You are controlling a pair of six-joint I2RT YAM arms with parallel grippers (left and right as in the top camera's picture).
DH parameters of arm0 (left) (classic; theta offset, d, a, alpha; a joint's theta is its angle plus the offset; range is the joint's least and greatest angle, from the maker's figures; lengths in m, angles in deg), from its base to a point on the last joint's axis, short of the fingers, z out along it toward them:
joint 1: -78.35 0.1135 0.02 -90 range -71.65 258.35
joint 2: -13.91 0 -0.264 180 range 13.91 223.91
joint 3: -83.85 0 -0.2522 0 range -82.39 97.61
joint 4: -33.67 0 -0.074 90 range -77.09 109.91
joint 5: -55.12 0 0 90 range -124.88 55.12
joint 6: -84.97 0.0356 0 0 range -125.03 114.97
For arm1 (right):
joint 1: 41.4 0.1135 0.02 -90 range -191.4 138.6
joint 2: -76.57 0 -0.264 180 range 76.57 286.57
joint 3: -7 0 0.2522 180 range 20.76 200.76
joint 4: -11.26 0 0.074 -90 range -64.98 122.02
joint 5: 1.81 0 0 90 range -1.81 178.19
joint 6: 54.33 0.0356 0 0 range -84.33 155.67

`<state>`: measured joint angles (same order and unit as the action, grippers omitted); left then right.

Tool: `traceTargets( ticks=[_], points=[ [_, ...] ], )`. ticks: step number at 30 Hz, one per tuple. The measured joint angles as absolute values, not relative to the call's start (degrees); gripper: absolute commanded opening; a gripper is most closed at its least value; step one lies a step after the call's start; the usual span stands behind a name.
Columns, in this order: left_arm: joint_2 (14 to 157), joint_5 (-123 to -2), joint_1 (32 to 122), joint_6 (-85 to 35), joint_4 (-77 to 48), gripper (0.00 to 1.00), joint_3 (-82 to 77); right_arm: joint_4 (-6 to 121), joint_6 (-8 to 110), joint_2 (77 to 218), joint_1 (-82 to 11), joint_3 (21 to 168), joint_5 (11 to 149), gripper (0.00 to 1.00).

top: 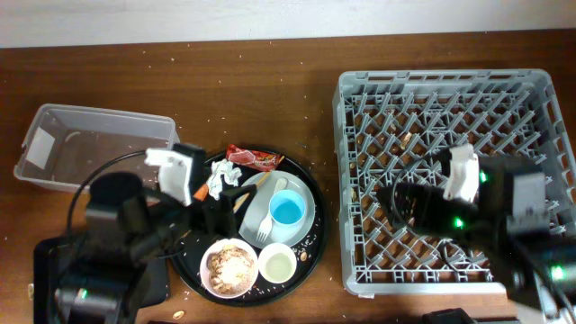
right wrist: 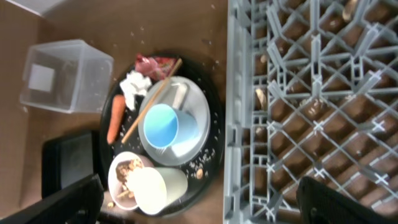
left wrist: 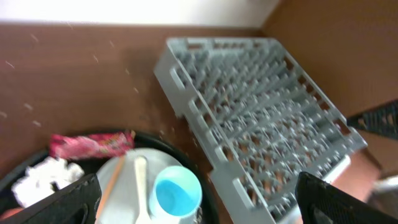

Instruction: Sort waste into correct bins and load items into the dishwasher rack

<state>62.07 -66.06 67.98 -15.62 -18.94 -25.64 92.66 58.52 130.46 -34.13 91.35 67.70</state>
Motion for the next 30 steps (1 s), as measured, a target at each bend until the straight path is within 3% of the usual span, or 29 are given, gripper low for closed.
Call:
traceTargets(
  ticks=[7,8,11,12,13,18,20,21,23,26,30],
  points=[
    [90.70,-51.27,51.26,-17.35,-21.94,0.55,-25.33,95.04,57.73,133.21,-34.13,94.56,68.88,0.99],
    [93.98,-49.87,50.17,-17.67,-20.58,0.40,-25.36,95.76,57.69,133.21,-34.13,94.59,68.90,0.99],
    [102.79,-45.76,47.89,-19.49,-16.02,0.22,-25.33,96.63,57.73,133.21,-34.13,94.61,68.88,0.99],
    [103.93,-44.86,47.87,-19.75,-15.21,0.08,-25.36,97.00,57.73,133.21,-34.13,94.61,68.88,0.99],
    [104.58,-44.32,47.87,-20.36,-14.57,0.00,-25.36,97.44,57.71,133.21,-34.13,94.61,68.88,0.99],
    [103.88,-43.64,48.07,-21.19,-21.24,0.00,-21.60,99.58,57.58,133.24,-34.13,94.63,71.04,1.00],
    [99.40,-44.05,49.53,-21.17,-26.09,0.00,-14.28,100.46,56.40,133.45,-34.13,94.67,72.75,0.89],
    [94.49,-46.83,51.76,-20.76,-26.68,0.00,-10.91,100.48,53.82,134.09,-34.13,94.67,70.67,0.88],
    [90.05,-57.34,56.31,-18.48,-26.35,0.00,-9.88,99.69,48.21,134.55,-34.13,94.67,61.93,0.88],
    [88.45,-83.94,65.07,-11.88,-26.86,0.00,-9.82,93.51,43.96,134.61,-34.13,94.72,48.79,0.88],
    [88.48,-105.97,66.80,-7.90,-26.59,0.00,-9.82,83.32,42.50,134.66,-31.47,94.83,36.73,0.89]
  ],
)
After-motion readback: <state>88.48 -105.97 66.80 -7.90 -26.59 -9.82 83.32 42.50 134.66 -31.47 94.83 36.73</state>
